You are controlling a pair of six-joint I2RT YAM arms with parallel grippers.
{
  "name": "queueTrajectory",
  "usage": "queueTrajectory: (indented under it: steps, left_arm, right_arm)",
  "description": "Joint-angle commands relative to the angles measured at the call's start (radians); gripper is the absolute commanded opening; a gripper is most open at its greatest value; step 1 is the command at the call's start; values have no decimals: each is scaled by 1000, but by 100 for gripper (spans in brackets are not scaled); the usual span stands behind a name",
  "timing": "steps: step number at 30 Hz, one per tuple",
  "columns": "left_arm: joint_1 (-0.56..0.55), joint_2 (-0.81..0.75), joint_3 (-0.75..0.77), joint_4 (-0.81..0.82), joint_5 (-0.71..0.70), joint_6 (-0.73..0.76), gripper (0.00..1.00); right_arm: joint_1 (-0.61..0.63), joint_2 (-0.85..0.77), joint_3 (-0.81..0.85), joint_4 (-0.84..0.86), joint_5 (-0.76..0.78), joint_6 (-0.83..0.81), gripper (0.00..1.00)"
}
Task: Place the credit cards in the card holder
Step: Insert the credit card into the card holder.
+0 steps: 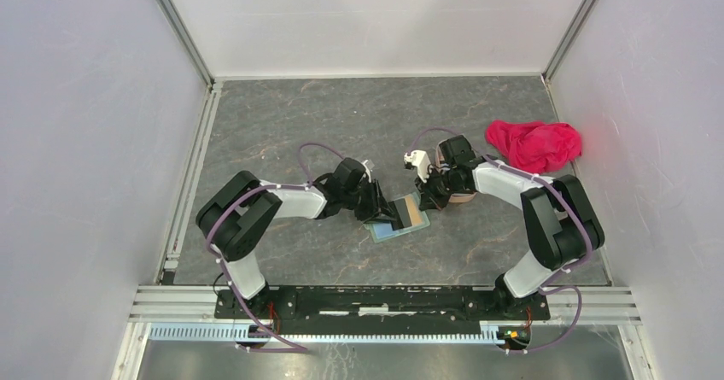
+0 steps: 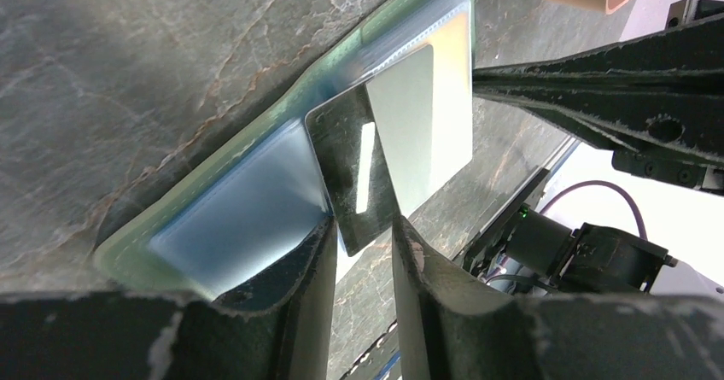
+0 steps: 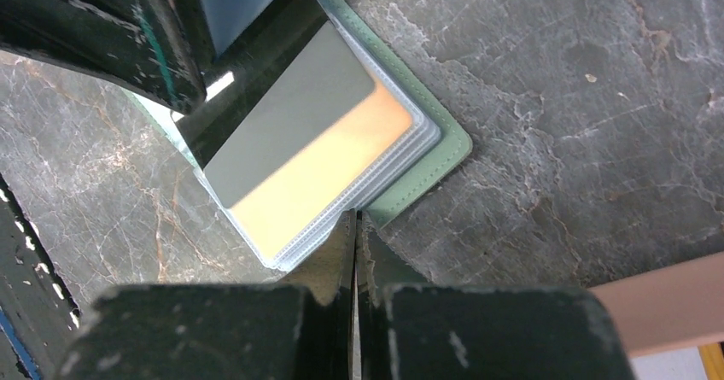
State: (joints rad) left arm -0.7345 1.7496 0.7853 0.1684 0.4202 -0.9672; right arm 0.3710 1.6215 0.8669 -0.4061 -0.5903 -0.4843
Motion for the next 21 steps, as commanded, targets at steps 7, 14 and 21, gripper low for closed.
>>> queueTrajectory:
  steps: [7, 14, 21]
  left_arm:
    - [-38, 63, 98, 48, 28, 25, 33]
    - [-45, 73, 126, 48, 32, 25, 31]
    - [-45, 50, 134, 23, 13, 47, 33]
  right_arm:
    - [51, 17, -2, 12, -27, 6, 0]
    - [55, 13, 0, 11, -21, 4, 0]
    - [49, -22, 12, -6, 25, -27, 6]
